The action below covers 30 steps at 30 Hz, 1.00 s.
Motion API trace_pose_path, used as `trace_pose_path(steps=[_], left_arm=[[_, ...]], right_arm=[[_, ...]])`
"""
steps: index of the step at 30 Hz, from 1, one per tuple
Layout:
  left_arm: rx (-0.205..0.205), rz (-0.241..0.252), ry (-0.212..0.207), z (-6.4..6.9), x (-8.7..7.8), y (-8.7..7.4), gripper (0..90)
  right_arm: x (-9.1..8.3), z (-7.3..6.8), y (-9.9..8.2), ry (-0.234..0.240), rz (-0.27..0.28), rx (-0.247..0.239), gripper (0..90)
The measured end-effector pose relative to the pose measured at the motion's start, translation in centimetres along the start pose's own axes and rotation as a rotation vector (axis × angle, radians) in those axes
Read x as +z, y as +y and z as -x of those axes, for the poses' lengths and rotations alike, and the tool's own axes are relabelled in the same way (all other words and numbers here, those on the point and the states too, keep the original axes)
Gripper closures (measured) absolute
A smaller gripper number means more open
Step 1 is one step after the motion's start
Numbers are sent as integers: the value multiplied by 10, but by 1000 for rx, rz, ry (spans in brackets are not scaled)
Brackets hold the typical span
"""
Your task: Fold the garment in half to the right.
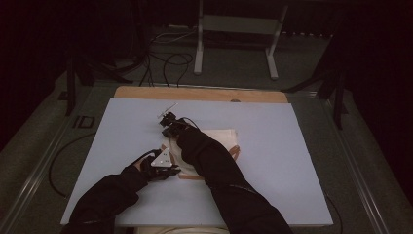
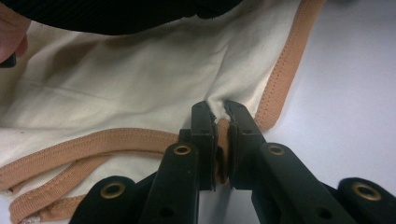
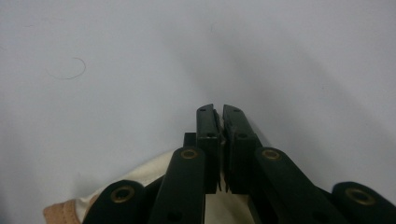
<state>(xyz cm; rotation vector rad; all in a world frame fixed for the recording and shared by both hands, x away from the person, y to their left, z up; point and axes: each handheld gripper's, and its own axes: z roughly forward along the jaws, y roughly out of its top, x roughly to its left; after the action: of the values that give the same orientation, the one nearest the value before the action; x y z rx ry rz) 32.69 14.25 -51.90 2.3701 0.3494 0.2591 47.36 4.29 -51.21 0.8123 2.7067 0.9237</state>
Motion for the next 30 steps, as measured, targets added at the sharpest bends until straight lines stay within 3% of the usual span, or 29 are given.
trace_pose_path(steps=[9, 18, 30], left_arm=[[10, 8, -22, 1, -4, 2, 844], [32, 30, -23, 4, -12, 10, 844], [67, 27, -28, 5, -18, 21, 844]], right_arm=[[-12, 2, 0, 18, 29, 1, 872], [-44, 3, 3, 24, 110, -7, 872], [-69, 10, 0, 32, 151, 9, 872]])
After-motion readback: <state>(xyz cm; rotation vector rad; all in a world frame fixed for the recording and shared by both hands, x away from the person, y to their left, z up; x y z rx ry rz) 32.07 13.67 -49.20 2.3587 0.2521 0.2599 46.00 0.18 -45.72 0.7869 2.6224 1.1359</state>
